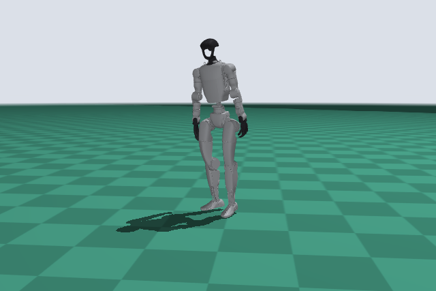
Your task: In place motions
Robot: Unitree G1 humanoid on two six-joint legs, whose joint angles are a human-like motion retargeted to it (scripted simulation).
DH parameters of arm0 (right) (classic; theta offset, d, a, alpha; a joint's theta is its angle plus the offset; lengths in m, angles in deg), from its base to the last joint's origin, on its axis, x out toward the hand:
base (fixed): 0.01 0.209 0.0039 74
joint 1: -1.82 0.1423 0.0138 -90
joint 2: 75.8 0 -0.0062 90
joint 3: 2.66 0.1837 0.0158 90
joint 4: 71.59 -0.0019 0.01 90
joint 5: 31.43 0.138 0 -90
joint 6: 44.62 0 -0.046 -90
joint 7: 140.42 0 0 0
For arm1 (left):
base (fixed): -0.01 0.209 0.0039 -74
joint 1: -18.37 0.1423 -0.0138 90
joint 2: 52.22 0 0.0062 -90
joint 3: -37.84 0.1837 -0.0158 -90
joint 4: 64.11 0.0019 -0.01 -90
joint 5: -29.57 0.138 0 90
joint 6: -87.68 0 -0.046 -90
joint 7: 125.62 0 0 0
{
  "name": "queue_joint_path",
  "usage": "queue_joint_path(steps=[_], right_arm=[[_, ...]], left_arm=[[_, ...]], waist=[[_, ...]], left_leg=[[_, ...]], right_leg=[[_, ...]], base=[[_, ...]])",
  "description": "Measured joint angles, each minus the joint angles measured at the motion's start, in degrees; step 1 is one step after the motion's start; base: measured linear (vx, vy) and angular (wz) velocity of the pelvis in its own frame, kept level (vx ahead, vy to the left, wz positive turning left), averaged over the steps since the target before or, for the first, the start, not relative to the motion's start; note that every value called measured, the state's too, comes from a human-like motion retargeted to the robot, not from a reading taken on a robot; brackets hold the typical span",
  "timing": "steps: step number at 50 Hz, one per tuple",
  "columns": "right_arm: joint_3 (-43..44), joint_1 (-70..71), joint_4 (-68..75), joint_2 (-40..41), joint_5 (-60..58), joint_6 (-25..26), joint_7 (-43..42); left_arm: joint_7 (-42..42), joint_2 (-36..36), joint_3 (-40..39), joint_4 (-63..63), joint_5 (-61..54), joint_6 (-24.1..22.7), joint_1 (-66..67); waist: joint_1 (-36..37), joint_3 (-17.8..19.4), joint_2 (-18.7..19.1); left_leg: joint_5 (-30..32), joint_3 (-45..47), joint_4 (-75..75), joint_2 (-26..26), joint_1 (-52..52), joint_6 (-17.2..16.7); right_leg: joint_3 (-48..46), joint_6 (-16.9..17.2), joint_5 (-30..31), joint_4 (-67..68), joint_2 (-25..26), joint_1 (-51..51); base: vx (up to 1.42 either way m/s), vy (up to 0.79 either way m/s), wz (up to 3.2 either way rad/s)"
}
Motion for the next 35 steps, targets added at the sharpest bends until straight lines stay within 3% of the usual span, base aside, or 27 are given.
queue_joint_path(steps=[5,7,11,15,17,20,22,26,30,32,33,35], right_arm=[[-0.5,-1.9,-3.9,0.8,-1.8,-1.0,1.7],[-0.1,-3.1,-4.0,1.2,-4.4,-0.9,2.0],[-0.2,-3.3,-1.7,1.6,-6.8,0.9,1.3],[-0.2,-4.2,0.6,2.7,-5.2,2.4,0.5],[0.4,-5.0,1.0,3.2,-5.2,3.1,0.9],[1.7,-5.9,1.6,3.4,-6.7,3.6,0.5],[2.5,-6.6,2.0,3.1,-7.1,3.7,-1.0],[3.2,-7.9,3.1,1.3,-6.7,3.9,-2.8],[3.9,-7.6,3.4,0.0,-5.6,4.4,-3.3],[4.0,-7.2,2.9,-0.4,-4.8,3.5,-2.5],[3.9,-7.0,2.5,-0.3,-4.6,3.2,-1.9],[3.7,-6.3,1.7,0.1,-4.4,3.1,-1.1]], left_arm=[[1.8,1.6,-2.0,2.4,-3.2,-0.8,-0.7],[3.0,1.8,-2.2,3.9,-4.8,-0.8,0.0],[4.8,2.0,-3.7,7.0,-7.8,0.4,0.1],[6.6,1.1,-3.2,7.5,-6.1,1.6,1.1],[7.6,0.3,-1.9,6.7,-3.8,2.0,1.5],[8.6,-0.8,0.2,5.7,-1.3,2.6,0.8],[8.7,-0.9,1.2,5.5,-0.7,2.7,-0.4],[7.1,0.2,2.4,4.3,-1.0,1.9,-2.2],[6.0,0.7,3.1,4.6,-1.7,1.1,-3.8],[6.1,0.2,3.1,5.6,-1.3,1.3,-4.8],[6.1,-0.1,3.3,6.0,-1.2,1.5,-5.1],[6.0,-1.0,3.7,7.0,-1.1,1.9,-5.7]], waist=[[6.0,1.1,-2.3],[7.8,0.6,-3.2],[6.9,-1.1,-4.4],[2.4,-4.7,-5.8],[0.0,-6.5,-6.6],[-2.1,-8.0,-6.6],[-1.0,-8.1,-5.3],[2.2,-7.4,-2.7],[2.3,-6.6,2.1],[1.4,-6.4,3.5],[0.9,-6.2,3.4],[-0.5,-5.9,2.8]], left_leg=[[1.8,-14.7,-4.5,-3.0,-0.4,-4.0],[-0.2,-8.6,-3.9,-1.4,0.2,-2.6],[-5.0,13.8,-2.0,3.3,4.5,2.9],[-7.8,37.8,0.9,7.5,9.9,3.6],[-8.5,45.3,2.9,8.3,11.5,3.7],[-8.1,46.1,4.7,8.0,10.9,3.5],[-9.3,42.9,2.6,7.1,10.1,0.5],[-11.9,36.9,-3.4,4.5,10.6,2.4],[-12.5,30.9,-2.5,8.5,9.2,2.4],[-12.9,27.3,-1.4,9.2,7.7,3.0],[-12.9,26.0,-1.3,8.8,7.3,3.6],[-12.5,23.1,-1.6,7.5,6.5,4.8]], right_leg=[[-6.8,0.7,-0.9,-1.7,-1.6,0.9],[-9.8,1.1,-1.4,-2.0,-2.4,1.5],[-17.5,2.2,-2.9,-1.7,-4.0,2.1],[-25.4,4.4,-4.4,-0.6,-6.3,2.6],[-29.6,5.9,-4.6,-0.1,-7.8,3.2],[-35.9,7.8,-3.8,0.4,-8.3,4.7],[-38.7,8.4,-2.9,1.1,-7.2,5.9],[-43.3,8.0,0.7,4.4,-6.9,9.3],[-39.3,2.6,9.3,16.2,-11.1,9.6],[-29.1,-1.5,11.9,26.5,-14.7,5.2],[-22.9,-2.0,13.0,30.6,-15.9,2.6],[-9.3,0.3,13.5,34.6,-14.1,-2.6]], base=[[-0.31,-0.14,1.4],[-0.25,-0.13,1.91],[-0.36,-0.08,2.42],[-0.24,-0.01,2.87],[-0.3,0.08,3.11],[-0.32,0.12,2.78],[-0.46,0.41,1.87],[-0.32,0.43,1.27],[-0.26,0.4,1.18],[-0.23,0.4,1.42],[-0.16,0.25,1.4],[-0.17,0.19,1.57]])
